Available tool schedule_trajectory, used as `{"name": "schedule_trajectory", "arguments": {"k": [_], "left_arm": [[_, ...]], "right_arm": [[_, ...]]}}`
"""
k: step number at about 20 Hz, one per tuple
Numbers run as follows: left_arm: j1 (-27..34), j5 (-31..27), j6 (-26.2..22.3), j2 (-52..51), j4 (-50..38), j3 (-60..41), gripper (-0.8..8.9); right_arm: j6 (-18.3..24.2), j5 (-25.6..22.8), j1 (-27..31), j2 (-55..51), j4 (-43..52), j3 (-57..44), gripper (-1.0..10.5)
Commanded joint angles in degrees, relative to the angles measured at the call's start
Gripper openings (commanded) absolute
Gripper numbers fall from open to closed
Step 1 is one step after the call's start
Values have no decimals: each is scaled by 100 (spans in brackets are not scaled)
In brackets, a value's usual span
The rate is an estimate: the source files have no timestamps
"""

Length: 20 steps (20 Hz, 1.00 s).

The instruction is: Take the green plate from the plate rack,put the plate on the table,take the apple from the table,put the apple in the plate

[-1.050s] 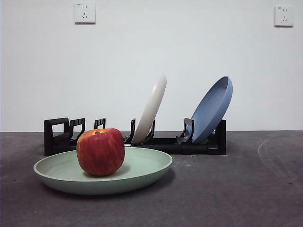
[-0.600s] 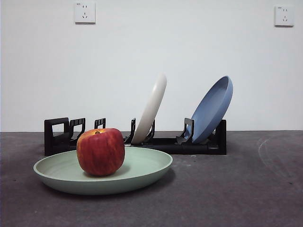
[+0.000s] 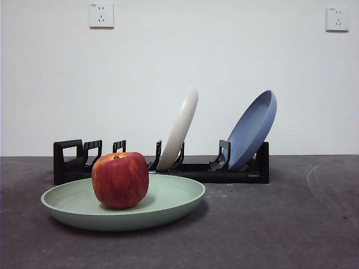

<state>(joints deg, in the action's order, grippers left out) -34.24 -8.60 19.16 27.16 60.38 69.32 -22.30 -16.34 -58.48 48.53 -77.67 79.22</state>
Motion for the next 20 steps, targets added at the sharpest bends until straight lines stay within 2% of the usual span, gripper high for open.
{"name": "schedule_trajectory", "arguments": {"k": [1, 3, 6, 8, 10, 15, 20], "left_arm": [[1086, 7, 59, -111, -260, -352, -3], [1899, 302, -225, -428, -1084, -1187, -3], [2839, 1738, -691, -1180, -3198, -3084, -3], [3128, 2321, -905, -1615, -4570, -4212, -3], [3287, 2570, -916, -1974, -5436, -5104, -3], [3324, 2175, -1320, -2243, -5539, -6161, -3], [3324, 2031, -1366, -2603, -5556, -6885, -3]], "right_arm": [[-59, -22, -7, -2, -129, -37, 1], [-59, -22, -7, 0, -129, -37, 1], [-59, -22, -7, -2, -129, -37, 1], [-59, -22, -7, 0, -129, -37, 1], [-59, -22, -7, 0, -127, -37, 1], [-59, -22, -7, 0, -129, -37, 1], [-59, -24, -7, 0, -129, -37, 1]]}}
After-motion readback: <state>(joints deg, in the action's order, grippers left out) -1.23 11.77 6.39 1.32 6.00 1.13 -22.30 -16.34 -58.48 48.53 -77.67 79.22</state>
